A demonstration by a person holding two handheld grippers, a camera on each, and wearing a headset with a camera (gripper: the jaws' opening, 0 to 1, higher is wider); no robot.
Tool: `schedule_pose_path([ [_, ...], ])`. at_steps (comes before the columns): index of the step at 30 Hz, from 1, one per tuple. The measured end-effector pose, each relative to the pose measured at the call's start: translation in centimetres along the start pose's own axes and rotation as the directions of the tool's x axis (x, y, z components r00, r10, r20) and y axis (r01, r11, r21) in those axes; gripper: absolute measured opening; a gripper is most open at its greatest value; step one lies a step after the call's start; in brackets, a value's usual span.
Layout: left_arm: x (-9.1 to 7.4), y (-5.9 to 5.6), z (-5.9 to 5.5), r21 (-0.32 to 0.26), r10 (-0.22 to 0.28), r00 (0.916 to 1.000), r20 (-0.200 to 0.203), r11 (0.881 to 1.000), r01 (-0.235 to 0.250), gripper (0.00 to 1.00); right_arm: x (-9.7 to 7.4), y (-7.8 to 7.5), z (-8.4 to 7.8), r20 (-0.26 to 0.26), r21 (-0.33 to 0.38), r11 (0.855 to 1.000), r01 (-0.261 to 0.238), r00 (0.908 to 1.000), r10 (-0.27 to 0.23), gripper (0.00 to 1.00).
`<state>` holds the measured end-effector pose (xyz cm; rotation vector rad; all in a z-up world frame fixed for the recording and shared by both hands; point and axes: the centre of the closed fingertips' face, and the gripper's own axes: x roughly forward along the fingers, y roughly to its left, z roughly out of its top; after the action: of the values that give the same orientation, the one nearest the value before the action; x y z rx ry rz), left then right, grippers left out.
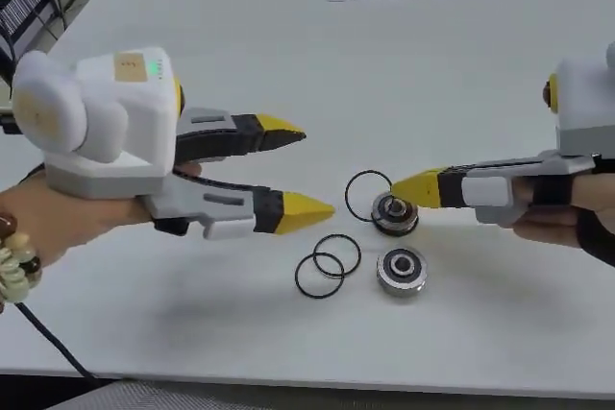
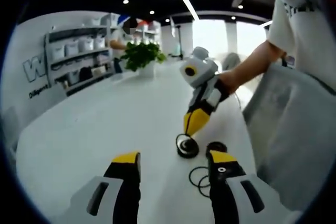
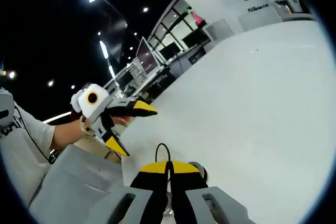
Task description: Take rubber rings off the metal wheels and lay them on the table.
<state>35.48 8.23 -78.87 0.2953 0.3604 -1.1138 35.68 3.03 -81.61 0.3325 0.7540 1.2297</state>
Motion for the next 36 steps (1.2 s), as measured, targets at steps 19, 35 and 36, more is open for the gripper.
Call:
schedule_pose_path([
  [19, -4.6, -1.5, -4.8, -0.106, 0.096, 0.9943, -0.047, 0.989, -0.100, 0.68, 2.4, 2.5, -2.2, -0.126, -0.041, 0.997, -0.069, 0.9901, 0.063, 0.00],
  [35, -6.1, -3.2, -7.9, -0.188, 0.133, 0.9873, -0.087, 0.971, -0.147, 0.68, 3.8, 2.0, -4.4, -0.226, -0.050, 0.998, -0.035, 0.9740, 0.022, 0.00],
  [36, -6.2, -3.2, -7.9, -0.195, 0.138, 0.9871, -0.081, 0.969, -0.152, 0.68, 3.8, 2.0, -4.4, -0.226, -0.047, 0.998, -0.034, 0.9739, 0.023, 0.00],
])
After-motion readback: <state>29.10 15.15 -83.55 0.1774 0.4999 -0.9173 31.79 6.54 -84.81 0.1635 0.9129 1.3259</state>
